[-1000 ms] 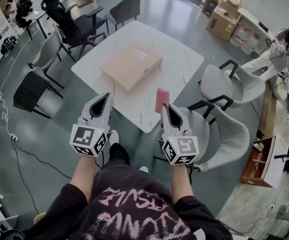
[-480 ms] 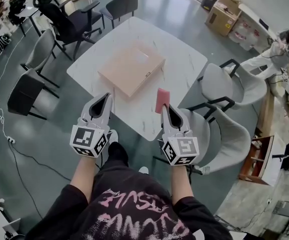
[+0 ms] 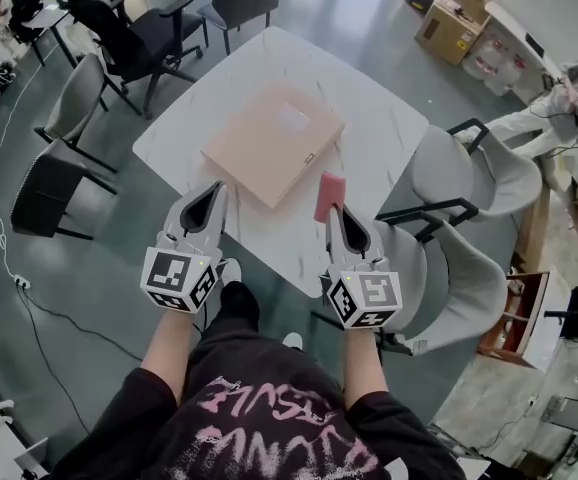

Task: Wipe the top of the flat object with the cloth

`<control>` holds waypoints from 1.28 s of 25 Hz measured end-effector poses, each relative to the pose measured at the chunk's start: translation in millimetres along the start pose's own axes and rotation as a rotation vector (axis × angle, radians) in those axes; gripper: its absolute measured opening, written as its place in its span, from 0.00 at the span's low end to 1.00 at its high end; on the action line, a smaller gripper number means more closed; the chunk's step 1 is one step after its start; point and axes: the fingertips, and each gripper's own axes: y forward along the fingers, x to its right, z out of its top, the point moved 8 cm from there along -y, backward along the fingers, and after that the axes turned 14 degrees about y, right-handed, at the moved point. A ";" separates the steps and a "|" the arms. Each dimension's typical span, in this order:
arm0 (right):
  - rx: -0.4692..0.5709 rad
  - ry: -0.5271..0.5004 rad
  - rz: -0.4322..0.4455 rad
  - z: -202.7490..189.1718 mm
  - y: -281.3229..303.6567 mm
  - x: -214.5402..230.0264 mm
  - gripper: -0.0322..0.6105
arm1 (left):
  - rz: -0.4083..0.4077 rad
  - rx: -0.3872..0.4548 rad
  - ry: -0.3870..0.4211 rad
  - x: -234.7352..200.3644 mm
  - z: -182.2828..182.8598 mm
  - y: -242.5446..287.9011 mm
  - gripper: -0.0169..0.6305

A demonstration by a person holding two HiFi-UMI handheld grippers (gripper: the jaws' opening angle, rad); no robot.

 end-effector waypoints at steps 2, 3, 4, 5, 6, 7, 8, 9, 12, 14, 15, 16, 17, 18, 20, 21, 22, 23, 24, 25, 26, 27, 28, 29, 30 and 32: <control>-0.005 0.003 -0.008 -1.8 9.9 -2.2 0.12 | -0.003 -0.005 -0.014 -10.0 -4.7 4.1 0.03; -0.007 0.003 -0.011 -2.2 15.1 -3.5 0.12 | -0.004 -0.006 -0.020 -15.4 -6.5 6.4 0.03; -0.008 0.004 -0.013 -2.3 20.4 -4.7 0.12 | -0.003 -0.005 -0.023 -21.0 -7.6 9.0 0.03; -0.009 0.004 -0.016 -2.1 25.5 -5.7 0.12 | -0.004 -0.004 -0.024 -26.3 -8.3 11.8 0.03; -0.008 0.005 -0.020 -1.8 30.2 -6.7 0.12 | -0.006 -0.002 -0.025 -30.9 -8.7 14.6 0.03; -0.008 0.006 -0.025 -1.4 34.4 -7.6 0.12 | -0.009 0.001 -0.027 -34.8 -9.0 17.4 0.03; -0.008 0.006 -0.030 -1.0 38.1 -8.6 0.12 | -0.013 0.003 -0.029 -38.2 -9.3 20.1 0.03; -0.008 0.006 -0.034 -0.5 41.5 -9.7 0.12 | -0.017 0.005 -0.031 -41.4 -9.8 22.6 0.03; -0.010 0.006 -0.048 1.6 51.0 -12.7 0.12 | -0.030 0.003 -0.039 -50.4 -12.0 29.9 0.03; -0.008 0.008 -0.064 4.0 57.5 -13.5 0.12 | -0.042 0.001 -0.046 -56.8 -13.4 35.5 0.03; -0.006 0.010 -0.073 5.2 61.3 -14.0 0.12 | -0.049 0.001 -0.048 -60.7 -14.0 38.7 0.03; -0.003 0.011 -0.082 6.3 65.7 -14.8 0.12 | -0.056 0.000 -0.049 -65.3 -14.6 42.2 0.03; -0.001 0.012 -0.091 7.2 70.5 -16.0 0.12 | -0.064 0.000 -0.051 -70.5 -15.3 46.0 0.03; 0.001 0.013 -0.099 7.8 75.6 -17.4 0.12 | -0.071 -0.001 -0.053 -76.0 -16.1 49.8 0.03; 0.002 0.014 -0.112 8.8 85.3 -20.7 0.12 | -0.084 -0.002 -0.056 -87.0 -17.4 57.3 0.03; 0.003 0.015 -0.119 9.5 89.7 -22.1 0.12 | -0.090 -0.002 -0.058 -92.1 -17.7 61.1 0.03; 0.004 0.017 -0.126 10.2 94.0 -23.2 0.12 | -0.096 -0.001 -0.059 -96.9 -17.7 65.0 0.03; 0.006 0.020 -0.134 10.9 98.1 -24.1 0.12 | -0.104 0.000 -0.059 -101.3 -17.7 69.1 0.03; 0.006 0.022 -0.143 11.3 102.1 -24.9 0.12 | -0.111 0.000 -0.060 -105.5 -18.0 73.0 0.03; 0.006 0.022 -0.153 11.4 106.0 -25.6 0.12 | -0.119 0.000 -0.061 -109.4 -18.7 76.8 0.03; 0.005 0.021 -0.165 11.2 109.7 -26.4 0.12 | -0.126 0.000 -0.062 -113.3 -19.7 80.3 0.03; 0.004 0.020 -0.175 11.0 112.9 -27.3 0.12 | -0.132 0.000 -0.064 -116.8 -20.7 83.5 0.03; 0.005 0.021 -0.183 10.9 115.6 -28.1 0.12 | -0.139 0.001 -0.067 -120.0 -21.7 86.6 0.03; 0.007 0.022 -0.189 11.1 117.8 -28.8 0.12 | -0.146 0.002 -0.070 -122.7 -22.6 89.9 0.03; 0.009 0.023 -0.195 11.5 119.9 -29.5 0.12 | -0.155 0.003 -0.074 -125.3 -23.4 93.5 0.03; 0.012 0.024 -0.207 12.0 124.4 -30.8 0.12 | -0.173 0.005 -0.078 -130.1 -24.5 100.2 0.03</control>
